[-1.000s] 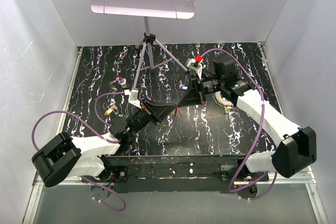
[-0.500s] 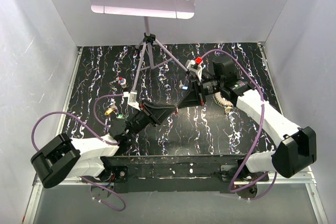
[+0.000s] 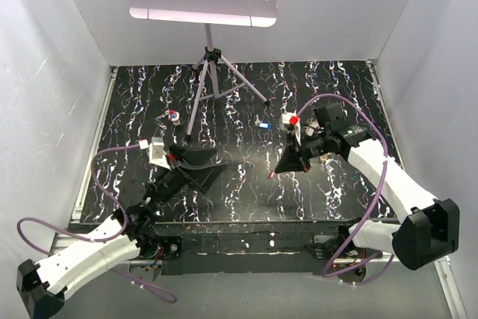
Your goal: Put the keys on the keyring
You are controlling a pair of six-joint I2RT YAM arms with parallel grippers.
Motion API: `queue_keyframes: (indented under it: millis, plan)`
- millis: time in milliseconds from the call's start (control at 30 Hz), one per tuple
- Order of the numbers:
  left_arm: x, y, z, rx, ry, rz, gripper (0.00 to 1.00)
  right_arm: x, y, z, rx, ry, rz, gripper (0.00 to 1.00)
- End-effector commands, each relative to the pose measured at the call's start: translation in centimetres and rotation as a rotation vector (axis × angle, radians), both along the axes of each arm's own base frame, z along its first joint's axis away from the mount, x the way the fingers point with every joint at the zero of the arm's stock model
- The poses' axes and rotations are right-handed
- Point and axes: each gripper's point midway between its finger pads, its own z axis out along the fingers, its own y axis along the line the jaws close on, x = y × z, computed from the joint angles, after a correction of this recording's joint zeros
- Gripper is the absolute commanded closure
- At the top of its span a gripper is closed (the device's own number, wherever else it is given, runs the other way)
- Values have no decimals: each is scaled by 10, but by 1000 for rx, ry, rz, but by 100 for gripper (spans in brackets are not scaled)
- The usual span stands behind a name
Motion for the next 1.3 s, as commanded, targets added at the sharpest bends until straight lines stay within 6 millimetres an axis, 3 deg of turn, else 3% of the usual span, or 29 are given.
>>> queue_keyframes:
  millis: [0,100,233,467,700,933,1267]
  plan:
    - [6,11,-65,369,95,72,2,-27,-51,-58,-250,-59,44,99]
    - [3,17,-80,438,125,75,2,-29,-80,-81,-331,-67,-9,99]
    - [1,19,-86,458,132,76,2,-30,-124,-113,-509,-106,-71,99]
    - [1,19,-90,471,127,72,2,-40,-164,-146,-706,9,-112,99]
    - [1,17,-94,456,131,65,2,-11,-166,-163,-786,170,-210,99]
    - [0,21,-94,467,129,78,2,21,-156,-162,-777,232,-281,99]
    - [5,25,-98,478,127,112,2,41,-145,-176,-836,269,-285,99]
